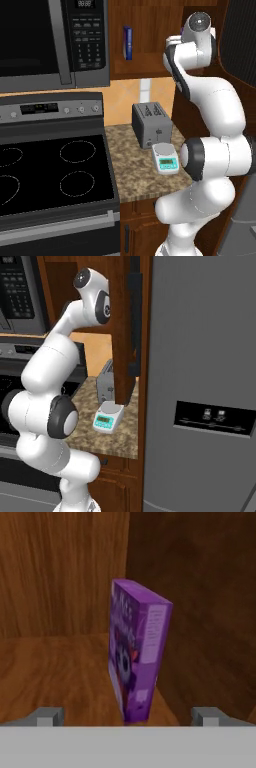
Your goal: Pick the cereal and place it on the digital scale for weighing, and close the cabinet.
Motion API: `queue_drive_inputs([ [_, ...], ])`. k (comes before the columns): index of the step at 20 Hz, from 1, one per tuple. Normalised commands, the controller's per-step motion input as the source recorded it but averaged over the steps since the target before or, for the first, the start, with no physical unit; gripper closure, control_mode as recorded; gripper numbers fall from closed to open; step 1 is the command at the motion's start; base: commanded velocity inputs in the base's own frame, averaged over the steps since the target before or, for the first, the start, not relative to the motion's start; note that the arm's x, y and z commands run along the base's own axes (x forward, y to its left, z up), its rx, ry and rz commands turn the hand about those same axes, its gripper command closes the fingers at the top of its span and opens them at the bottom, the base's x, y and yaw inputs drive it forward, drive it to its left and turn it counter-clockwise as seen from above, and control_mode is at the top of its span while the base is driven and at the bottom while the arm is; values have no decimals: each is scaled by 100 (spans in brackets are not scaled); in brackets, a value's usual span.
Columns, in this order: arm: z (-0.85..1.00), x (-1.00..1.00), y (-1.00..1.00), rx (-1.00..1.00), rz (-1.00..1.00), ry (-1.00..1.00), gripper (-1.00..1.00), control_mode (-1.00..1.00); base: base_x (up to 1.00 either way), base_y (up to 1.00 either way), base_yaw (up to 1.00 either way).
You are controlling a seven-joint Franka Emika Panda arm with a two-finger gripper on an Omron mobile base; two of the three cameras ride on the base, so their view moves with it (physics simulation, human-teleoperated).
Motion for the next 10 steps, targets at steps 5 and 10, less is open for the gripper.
queue_drive_inputs([
  [5,-1,3,-26,0,-3,0,-100,-100,0,0,0],
  [10,-1,3,-21,0,-3,0,-100,-100,0,0,0],
])
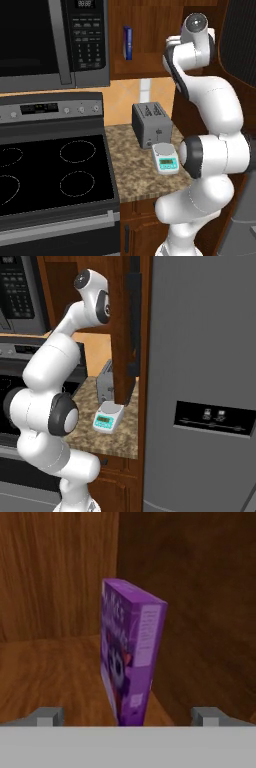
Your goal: Pick the cereal and place it on the digital scale for weighing, and close the cabinet.
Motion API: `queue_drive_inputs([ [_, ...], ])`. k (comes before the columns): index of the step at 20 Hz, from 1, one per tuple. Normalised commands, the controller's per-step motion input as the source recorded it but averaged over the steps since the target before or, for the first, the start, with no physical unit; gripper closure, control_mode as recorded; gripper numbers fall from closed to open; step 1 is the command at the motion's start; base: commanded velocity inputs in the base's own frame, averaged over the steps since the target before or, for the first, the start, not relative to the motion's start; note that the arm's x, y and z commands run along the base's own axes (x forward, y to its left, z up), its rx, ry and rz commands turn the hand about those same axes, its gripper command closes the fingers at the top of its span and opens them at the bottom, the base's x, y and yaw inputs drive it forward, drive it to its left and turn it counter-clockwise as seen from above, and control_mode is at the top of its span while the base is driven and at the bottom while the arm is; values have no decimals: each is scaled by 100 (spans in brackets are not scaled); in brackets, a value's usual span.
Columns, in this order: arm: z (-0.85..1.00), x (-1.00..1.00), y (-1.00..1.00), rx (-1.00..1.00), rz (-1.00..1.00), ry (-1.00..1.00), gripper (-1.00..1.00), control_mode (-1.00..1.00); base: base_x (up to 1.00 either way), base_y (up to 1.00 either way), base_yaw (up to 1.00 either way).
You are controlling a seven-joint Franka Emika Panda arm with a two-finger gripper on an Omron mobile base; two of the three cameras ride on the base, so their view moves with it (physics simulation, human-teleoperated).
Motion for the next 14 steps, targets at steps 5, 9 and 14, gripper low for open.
queue_drive_inputs([
  [5,-14,35,-13,0,0,0,-100,-100,0,0,0],
  [9,-2,18,-17,0,0,0,-100,-100,0,0,0],
  [14,0,32,0,0,0,0,-100,-100,0,0,0],
])
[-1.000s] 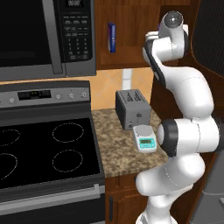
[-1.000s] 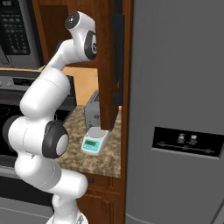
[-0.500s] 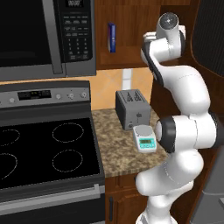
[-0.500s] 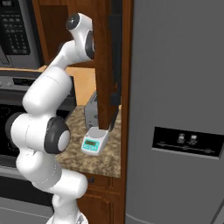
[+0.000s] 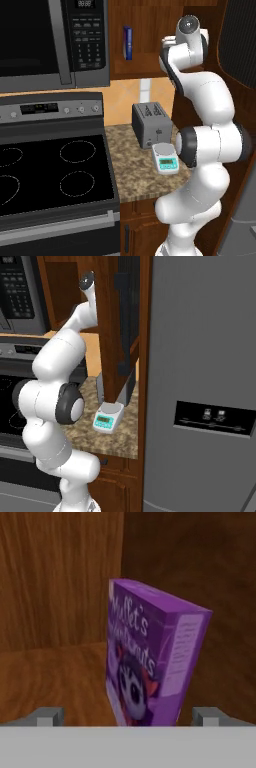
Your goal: Pick the cereal and place it on the digital scale for weighing, and close the cabinet.
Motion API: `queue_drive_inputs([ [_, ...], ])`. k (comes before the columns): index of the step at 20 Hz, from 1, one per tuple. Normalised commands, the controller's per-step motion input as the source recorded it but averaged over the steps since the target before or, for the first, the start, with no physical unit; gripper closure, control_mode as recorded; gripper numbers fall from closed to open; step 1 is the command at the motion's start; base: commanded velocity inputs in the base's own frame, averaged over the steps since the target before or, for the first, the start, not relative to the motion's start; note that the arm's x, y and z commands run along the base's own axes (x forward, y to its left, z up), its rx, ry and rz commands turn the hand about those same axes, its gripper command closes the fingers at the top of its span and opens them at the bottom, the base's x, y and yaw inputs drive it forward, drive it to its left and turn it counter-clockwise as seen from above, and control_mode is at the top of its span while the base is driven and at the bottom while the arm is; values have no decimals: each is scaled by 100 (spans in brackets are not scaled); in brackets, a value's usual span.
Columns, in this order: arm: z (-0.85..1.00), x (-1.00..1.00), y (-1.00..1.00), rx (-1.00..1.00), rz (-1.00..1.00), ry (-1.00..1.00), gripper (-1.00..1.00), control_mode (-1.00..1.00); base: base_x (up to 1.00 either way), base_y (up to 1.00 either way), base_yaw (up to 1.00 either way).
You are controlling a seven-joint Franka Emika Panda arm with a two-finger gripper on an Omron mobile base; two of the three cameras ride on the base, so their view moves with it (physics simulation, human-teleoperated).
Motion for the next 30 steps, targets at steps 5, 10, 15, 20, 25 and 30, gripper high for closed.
queue_drive_inputs([
  [5,0,56,0,0,1,0,-100,-100,0,0,0],
  [10,0,41,3,0,2,0,-100,-100,0,0,0],
  [15,0,9,29,5,3,0,-100,-100,0,0,0],
  [20,0,15,26,6,2,0,-100,-100,0,0,0],
  [25,3,-30,-7,4,0,-2,-100,-100,0,0,0],
  [30,6,-46,0,0,-1,-6,-100,-100,0,0,0],
])
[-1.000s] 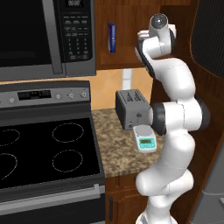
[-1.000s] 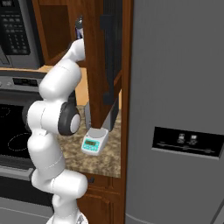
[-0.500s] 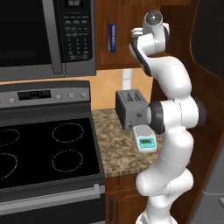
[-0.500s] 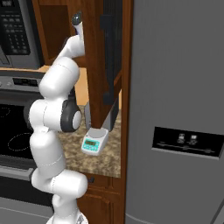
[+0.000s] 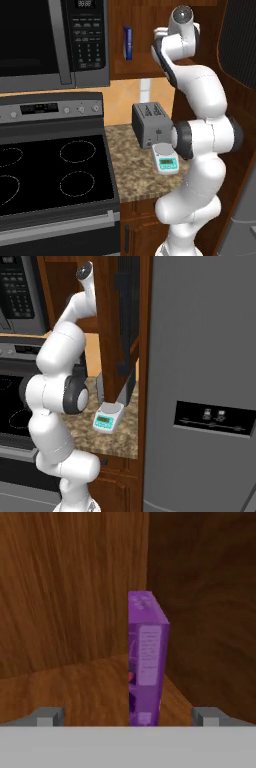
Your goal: Pick the cereal and place it on the digital scale for weighing, and close the cabinet.
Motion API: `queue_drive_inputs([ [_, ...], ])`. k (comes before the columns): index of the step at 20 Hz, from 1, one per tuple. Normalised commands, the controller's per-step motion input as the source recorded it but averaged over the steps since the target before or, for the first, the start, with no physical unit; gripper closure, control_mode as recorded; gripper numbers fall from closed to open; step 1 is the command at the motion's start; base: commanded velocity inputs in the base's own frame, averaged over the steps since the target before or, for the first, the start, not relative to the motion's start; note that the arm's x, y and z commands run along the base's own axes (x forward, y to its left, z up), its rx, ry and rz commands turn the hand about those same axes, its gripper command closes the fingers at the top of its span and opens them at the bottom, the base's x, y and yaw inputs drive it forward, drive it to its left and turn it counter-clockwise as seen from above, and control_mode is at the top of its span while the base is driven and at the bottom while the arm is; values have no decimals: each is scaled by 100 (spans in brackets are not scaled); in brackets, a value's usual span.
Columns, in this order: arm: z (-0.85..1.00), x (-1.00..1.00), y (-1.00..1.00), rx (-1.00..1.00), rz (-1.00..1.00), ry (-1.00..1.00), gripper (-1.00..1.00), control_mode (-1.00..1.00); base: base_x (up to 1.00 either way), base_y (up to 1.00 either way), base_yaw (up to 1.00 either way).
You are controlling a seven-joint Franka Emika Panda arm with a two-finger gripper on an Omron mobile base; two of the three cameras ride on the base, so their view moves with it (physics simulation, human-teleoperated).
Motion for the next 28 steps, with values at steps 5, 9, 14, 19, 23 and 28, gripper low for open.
queue_drive_inputs([
  [5,0,6,-24,0,-8,0,-100,-100,0,0,0],
  [9,0,31,-11,0,0,0,-100,-100,0,0,0],
  [14,0,41,-10,0,0,0,-100,-100,0,0,0],
  [19,0,27,-21,0,0,0,-100,-100,0,0,0],
  [23,-8,34,-4,0,0,0,100,-100,0,0,0],
  [28,-6,18,0,0,0,0,100,-100,0,0,0],
])
